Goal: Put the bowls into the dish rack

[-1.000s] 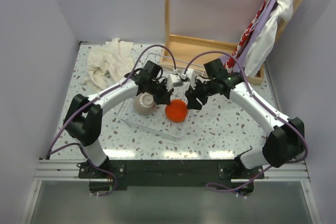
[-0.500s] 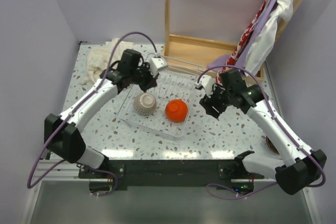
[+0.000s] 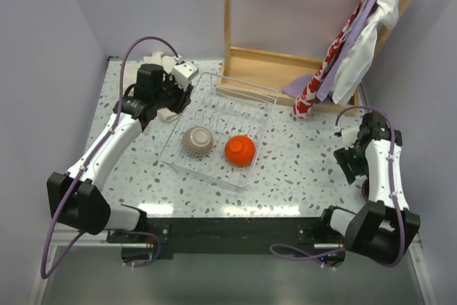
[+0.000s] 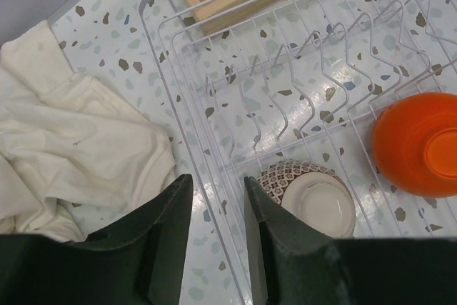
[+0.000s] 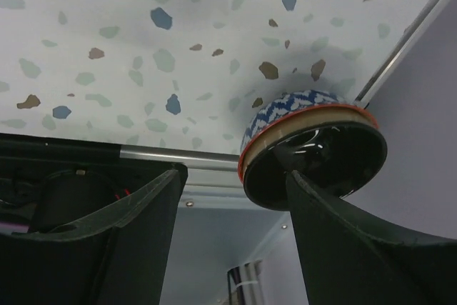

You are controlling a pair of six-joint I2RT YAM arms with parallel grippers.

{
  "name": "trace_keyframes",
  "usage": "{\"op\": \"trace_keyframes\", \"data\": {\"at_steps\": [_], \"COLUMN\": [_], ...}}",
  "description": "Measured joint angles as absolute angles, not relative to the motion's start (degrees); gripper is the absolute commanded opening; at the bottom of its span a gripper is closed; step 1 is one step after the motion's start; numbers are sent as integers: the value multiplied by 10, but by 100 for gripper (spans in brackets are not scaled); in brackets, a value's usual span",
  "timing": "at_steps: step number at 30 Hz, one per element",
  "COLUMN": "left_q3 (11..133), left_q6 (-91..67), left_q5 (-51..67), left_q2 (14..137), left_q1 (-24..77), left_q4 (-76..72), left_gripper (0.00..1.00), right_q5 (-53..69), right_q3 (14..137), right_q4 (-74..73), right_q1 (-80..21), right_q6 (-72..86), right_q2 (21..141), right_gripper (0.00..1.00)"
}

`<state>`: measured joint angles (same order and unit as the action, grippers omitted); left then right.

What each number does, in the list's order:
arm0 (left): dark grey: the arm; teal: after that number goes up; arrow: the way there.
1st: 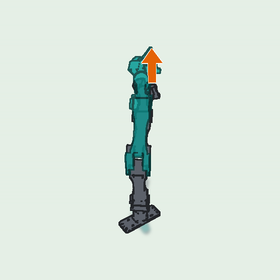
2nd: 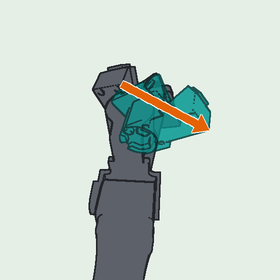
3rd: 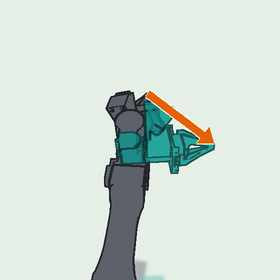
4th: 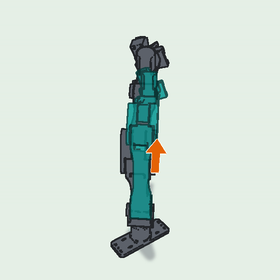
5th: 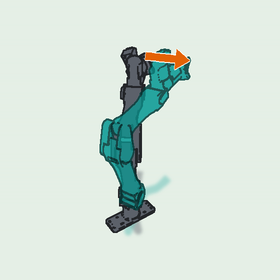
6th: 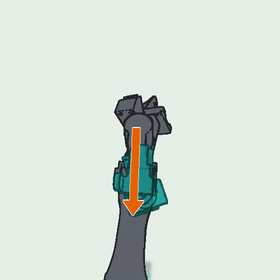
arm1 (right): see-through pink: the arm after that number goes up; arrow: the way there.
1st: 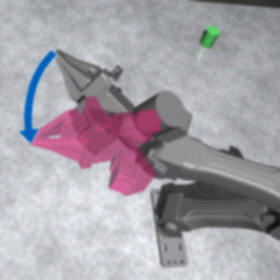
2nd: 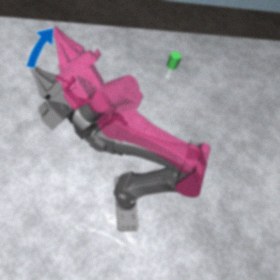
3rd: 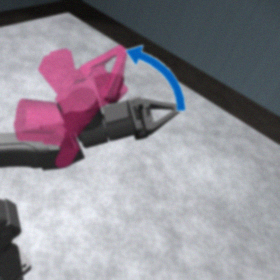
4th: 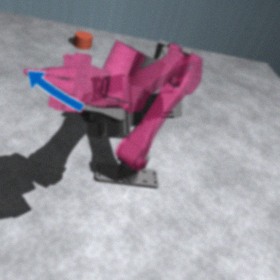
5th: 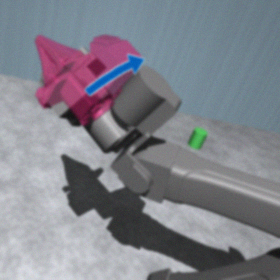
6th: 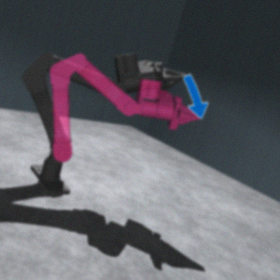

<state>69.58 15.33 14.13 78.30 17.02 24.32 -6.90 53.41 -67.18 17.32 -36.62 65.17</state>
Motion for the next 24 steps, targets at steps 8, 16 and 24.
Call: {"op": "trace_keyframes", "data": {"at_steps": [8, 16, 24], "left_q3": [696, 696, 695], "left_q6": [140, 138, 128], "left_q5": [147, 148, 154], "left_q2": [786, 787, 787], "left_q1": [170, 170, 170], "left_q4": [236, 234, 231], "left_gripper": [40, 40, 40], "right_q5": [-52, -43, -32], "right_q3": [534, 532, 532], "right_q4": [-672, -666, -658], "right_q1": [263, 300, 316], "right_q6": [-367, -360, -347], "right_q2": [716, 746, 785], "right_gripper": [62, 53, 42]}}
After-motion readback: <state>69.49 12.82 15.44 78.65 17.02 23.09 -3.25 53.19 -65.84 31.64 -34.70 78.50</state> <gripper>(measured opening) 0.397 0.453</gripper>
